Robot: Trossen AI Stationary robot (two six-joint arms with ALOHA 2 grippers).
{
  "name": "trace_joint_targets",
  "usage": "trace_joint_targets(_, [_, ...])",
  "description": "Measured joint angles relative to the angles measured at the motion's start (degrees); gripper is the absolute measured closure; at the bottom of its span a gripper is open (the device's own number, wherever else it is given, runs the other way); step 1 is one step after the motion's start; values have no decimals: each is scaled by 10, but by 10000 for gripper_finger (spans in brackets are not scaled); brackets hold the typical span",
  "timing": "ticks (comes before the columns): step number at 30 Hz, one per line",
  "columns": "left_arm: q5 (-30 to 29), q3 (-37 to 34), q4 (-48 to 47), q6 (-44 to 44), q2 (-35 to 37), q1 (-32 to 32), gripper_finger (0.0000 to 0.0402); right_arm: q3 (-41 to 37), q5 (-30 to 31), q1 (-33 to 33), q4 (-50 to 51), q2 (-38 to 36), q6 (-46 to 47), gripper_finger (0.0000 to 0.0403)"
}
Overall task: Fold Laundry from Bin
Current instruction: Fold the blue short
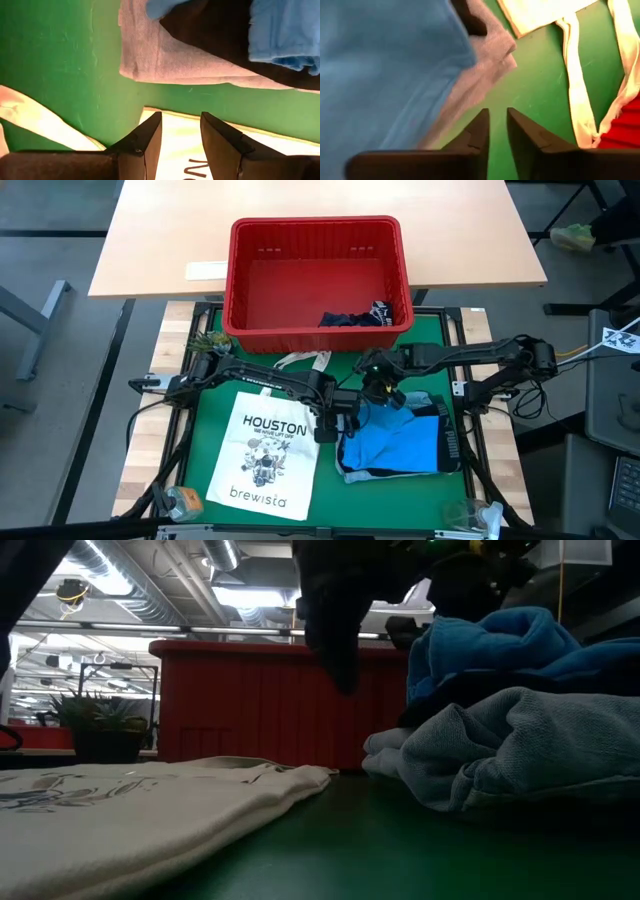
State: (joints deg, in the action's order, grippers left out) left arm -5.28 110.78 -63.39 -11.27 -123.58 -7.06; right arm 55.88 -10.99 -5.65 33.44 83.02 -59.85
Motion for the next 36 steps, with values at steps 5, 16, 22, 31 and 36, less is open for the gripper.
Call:
trace_joint_targets(5, [-3, 0, -25, 7, 0, 5, 273, 0, -24, 0, -7, 6, 19, 268])
trace_joint_targets(16, [-53, 0, -89, 31, 0, 5, 273, 0, -152, 0, -22, 68, 9, 238])
trace_joint_targets(22, [-97, 0, -123, 44, 0, 14, 273, 0, -175, 0, -67, 95, 9, 244])
trace_joint_targets(31, [-100, 0, -122, 44, 0, 19, 273, 0, -244, 0, -47, 135, -36, 252])
trace_joint_targets(36, [-103, 0, -119, 44, 0, 19, 272, 0, -228, 0, -46, 131, -54, 306])
